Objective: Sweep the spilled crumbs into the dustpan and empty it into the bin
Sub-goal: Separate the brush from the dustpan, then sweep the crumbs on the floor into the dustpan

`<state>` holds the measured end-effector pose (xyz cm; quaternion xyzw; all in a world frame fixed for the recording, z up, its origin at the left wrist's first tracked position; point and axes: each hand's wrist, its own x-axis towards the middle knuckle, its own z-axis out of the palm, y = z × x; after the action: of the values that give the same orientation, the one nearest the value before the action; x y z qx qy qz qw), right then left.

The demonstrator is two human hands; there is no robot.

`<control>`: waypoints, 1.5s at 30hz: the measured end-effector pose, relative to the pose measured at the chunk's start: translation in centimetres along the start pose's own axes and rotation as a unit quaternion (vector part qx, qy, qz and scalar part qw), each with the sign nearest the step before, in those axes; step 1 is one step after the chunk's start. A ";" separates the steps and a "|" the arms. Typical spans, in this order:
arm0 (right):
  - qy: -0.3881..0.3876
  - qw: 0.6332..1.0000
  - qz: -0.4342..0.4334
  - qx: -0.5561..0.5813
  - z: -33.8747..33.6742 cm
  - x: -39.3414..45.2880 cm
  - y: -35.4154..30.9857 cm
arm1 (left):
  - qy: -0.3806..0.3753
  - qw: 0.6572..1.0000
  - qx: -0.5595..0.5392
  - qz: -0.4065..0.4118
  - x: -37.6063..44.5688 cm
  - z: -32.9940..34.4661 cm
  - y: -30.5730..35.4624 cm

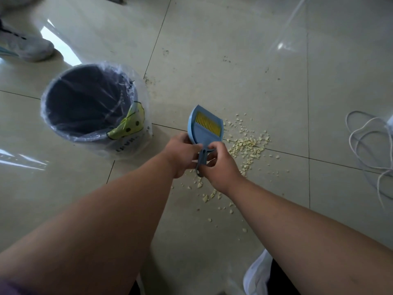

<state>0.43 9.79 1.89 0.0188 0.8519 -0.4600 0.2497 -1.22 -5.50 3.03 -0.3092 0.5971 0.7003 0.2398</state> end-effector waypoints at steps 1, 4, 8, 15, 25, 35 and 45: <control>-0.001 1.000 -0.009 -0.010 0.0 0.0 0.0 | -0.005 1.000 -0.002 0.005 -0.1 0.1 0.1; -0.004 0.995 -0.047 -0.091 -0.2 0.0 0.2 | -0.010 1.000 -0.004 0.017 -0.4 0.1 0.2; 0.009 0.990 -0.065 -0.125 -0.4 -0.2 0.5 | -0.008 1.000 -0.013 0.023 -0.7 -0.1 0.1; -0.022 0.980 -0.089 -0.177 -1.3 0.4 0.5 | -0.004 1.000 0.013 0.019 -0.1 -0.1 -0.3; -0.069 0.972 -0.080 -0.211 -1.8 0.2 1.0 | -0.016 0.994 0.105 0.011 0.5 1.0 -1.5; -0.011 0.998 0.019 -0.060 -1.3 0.6 2.4 | 0.020 0.993 0.115 -0.001 1.6 -0.7 -2.4; 0.076 0.987 0.141 -0.020 -4.1 2.2 5.0 | 0.163 0.962 0.218 0.012 1.8 -4.2 -2.8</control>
<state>-1.87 15.49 -1.09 0.1689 0.8661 -0.4006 0.2466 0.09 -9.26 -0.60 -0.3521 0.7702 0.4959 0.1920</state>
